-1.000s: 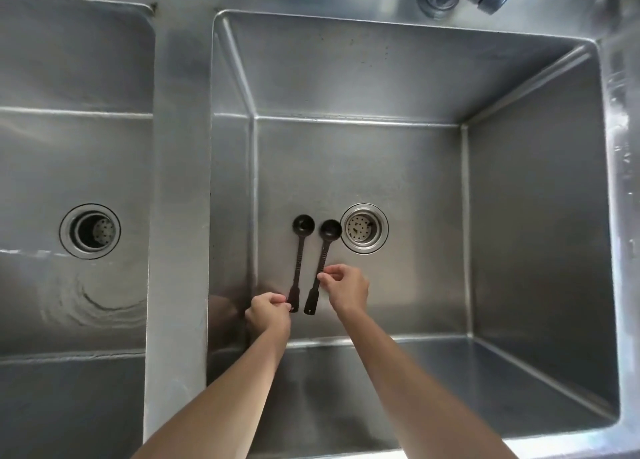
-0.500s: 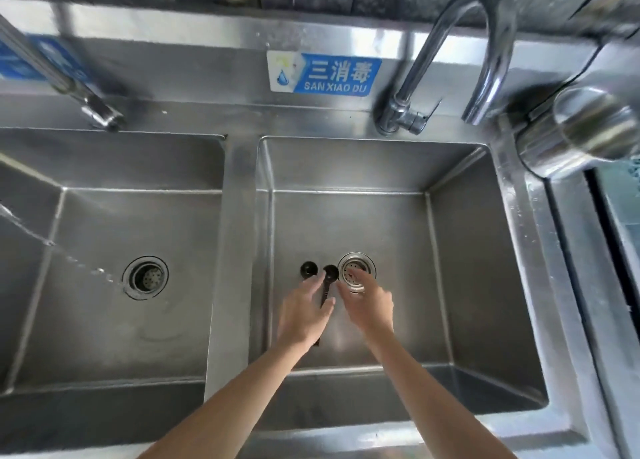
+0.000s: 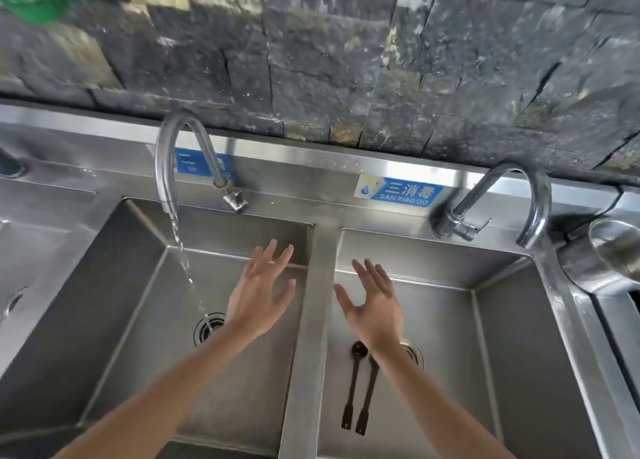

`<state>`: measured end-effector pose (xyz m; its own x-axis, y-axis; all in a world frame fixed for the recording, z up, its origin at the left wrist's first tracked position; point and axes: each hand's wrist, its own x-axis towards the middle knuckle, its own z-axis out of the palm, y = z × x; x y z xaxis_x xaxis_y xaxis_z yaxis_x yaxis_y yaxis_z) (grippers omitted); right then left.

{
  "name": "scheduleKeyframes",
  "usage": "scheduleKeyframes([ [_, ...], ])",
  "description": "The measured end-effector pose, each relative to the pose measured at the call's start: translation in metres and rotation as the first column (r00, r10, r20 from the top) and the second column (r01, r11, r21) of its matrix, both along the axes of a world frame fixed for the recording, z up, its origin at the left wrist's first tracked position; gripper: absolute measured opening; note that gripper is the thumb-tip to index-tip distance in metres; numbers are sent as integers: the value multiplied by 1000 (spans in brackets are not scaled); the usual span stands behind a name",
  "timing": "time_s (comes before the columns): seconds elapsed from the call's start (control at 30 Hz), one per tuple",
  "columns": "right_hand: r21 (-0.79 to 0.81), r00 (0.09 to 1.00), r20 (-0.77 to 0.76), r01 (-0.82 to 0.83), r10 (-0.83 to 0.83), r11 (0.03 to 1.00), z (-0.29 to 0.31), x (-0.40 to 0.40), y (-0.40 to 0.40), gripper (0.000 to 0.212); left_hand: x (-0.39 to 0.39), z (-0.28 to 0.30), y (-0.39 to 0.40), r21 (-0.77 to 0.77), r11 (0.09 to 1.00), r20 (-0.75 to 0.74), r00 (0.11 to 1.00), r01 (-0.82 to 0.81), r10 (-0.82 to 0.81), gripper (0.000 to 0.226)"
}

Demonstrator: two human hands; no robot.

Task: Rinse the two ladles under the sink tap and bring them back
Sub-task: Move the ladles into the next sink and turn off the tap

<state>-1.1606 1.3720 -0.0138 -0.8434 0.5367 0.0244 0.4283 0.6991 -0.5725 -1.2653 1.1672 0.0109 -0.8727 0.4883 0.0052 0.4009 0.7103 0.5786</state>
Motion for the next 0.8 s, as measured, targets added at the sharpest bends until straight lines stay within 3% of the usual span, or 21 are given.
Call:
scheduleKeyframes([
  [0.27, -56, 993, -54, -106, 103, 993, 17, -102, -82, 69, -93, 5, -102, 37, 986, 20, 987, -163, 162, 61],
  [0.4, -117, 992, -73, -108, 100, 987, 17, -152, -123, 67, -141, 1, -122, 59, 989, 59, 990, -132, 128, 56],
  [0.5, -163, 992, -69, -113, 103, 980, 15, -188, -144, 62, -176, 0, -127, 84, 989, 131, 985, -121, 109, 67],
  [0.6, -238, 996, -80, -47, 29, 970, 10, -224, -156, 54, -209, 1, -121, 198, 970, 235, 968, -141, 93, 87],
  [0.7, -387, 988, -106, 60, -109, 920, 6, -249, -164, 46, -242, -6, -108, 296, 944, 312, 949, -146, 48, 76],
  [0.8, -403, 969, -148, 123, -197, 907, 0, -261, -167, 25, -264, -16, -97, 352, 930, 340, 940, -104, -24, 73],
])
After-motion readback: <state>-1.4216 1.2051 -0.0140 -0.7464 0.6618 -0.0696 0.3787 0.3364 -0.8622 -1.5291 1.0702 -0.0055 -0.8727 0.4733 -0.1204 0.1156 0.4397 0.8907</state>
